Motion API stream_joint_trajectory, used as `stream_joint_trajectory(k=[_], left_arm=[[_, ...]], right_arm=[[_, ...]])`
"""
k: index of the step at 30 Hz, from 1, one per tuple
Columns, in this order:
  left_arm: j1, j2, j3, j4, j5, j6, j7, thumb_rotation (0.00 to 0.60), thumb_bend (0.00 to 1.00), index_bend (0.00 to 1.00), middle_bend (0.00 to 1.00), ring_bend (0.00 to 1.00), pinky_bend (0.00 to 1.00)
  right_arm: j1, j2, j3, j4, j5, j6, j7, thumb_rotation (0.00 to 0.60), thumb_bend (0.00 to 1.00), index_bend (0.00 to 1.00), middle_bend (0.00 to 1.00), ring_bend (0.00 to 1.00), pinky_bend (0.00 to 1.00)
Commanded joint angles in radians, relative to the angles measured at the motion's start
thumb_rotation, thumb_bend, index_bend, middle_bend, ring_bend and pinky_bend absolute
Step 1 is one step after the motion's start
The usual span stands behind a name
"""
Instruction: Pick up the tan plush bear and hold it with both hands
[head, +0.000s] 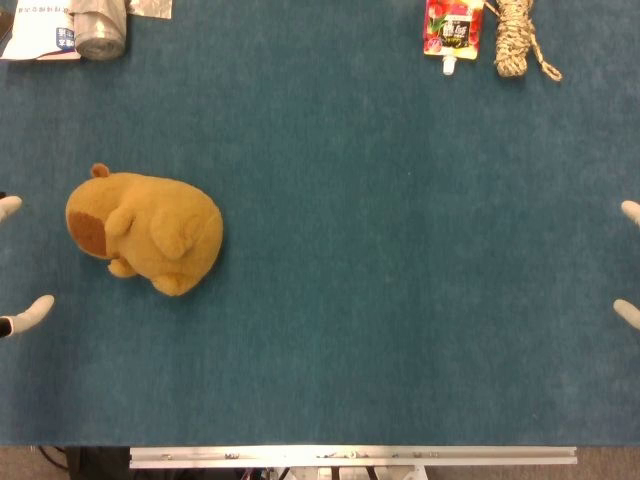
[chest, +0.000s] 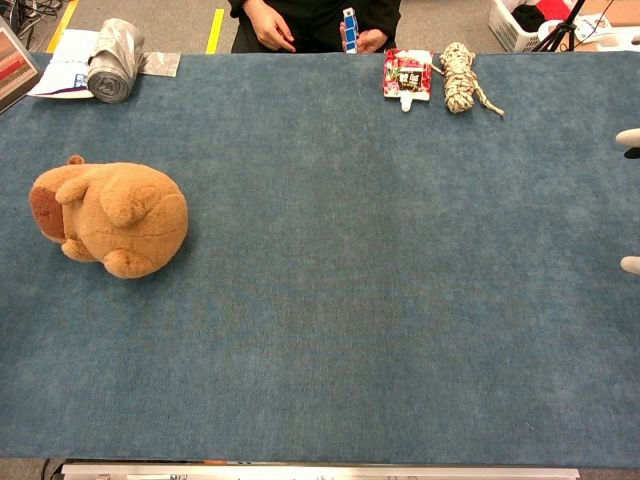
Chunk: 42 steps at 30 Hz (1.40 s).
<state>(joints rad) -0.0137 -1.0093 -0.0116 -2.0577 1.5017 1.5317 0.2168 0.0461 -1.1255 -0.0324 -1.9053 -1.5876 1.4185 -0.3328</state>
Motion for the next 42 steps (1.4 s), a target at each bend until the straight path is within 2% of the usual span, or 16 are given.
stream_joint_trajectory(k=[1,13,23,30,37,42], left_arm=[[0.003,-0.002,0.004,0.003,0.005,0.003,0.005,0.6,0.0,0.19,0.18,0.15,0.28],[-0.013,-0.006,0.002,-0.001,0.009,-0.019,0.019,0.6,0.0,0.19,0.17,0.15,0.28],[-0.053,-0.022,0.002,0.025,-0.009,-0.094,0.004,0.6,0.0,0.19,0.16,0.15,0.28],[-0.112,-0.066,-0.007,0.054,-0.004,-0.174,0.006,0.6,0.0,0.18,0.13,0.13,0.28],[-0.191,-0.1,-0.032,0.072,-0.08,-0.284,0.114,0.6,0.0,0.12,0.02,0.04,0.25],[-0.237,-0.098,-0.046,0.062,-0.167,-0.342,0.199,0.6,0.0,0.08,0.0,0.0,0.23]], right_arm=[[0.002,-0.001,0.001,-0.002,-0.001,-0.001,-0.003,0.6,0.0,0.17,0.24,0.22,0.51],[0.002,0.03,0.0,-0.047,-0.052,0.03,-0.009,0.6,0.0,0.17,0.24,0.22,0.51],[-0.004,0.063,0.008,-0.068,-0.043,0.044,-0.008,0.6,0.0,0.17,0.24,0.22,0.51],[-0.013,0.061,0.013,-0.064,-0.04,0.064,0.001,0.6,0.0,0.17,0.24,0.22,0.51],[-0.015,0.061,0.011,-0.056,-0.028,0.057,0.009,0.6,0.0,0.17,0.24,0.22,0.51],[-0.011,0.052,0.01,-0.044,-0.026,0.046,0.017,0.6,0.0,0.17,0.24,0.22,0.51]])
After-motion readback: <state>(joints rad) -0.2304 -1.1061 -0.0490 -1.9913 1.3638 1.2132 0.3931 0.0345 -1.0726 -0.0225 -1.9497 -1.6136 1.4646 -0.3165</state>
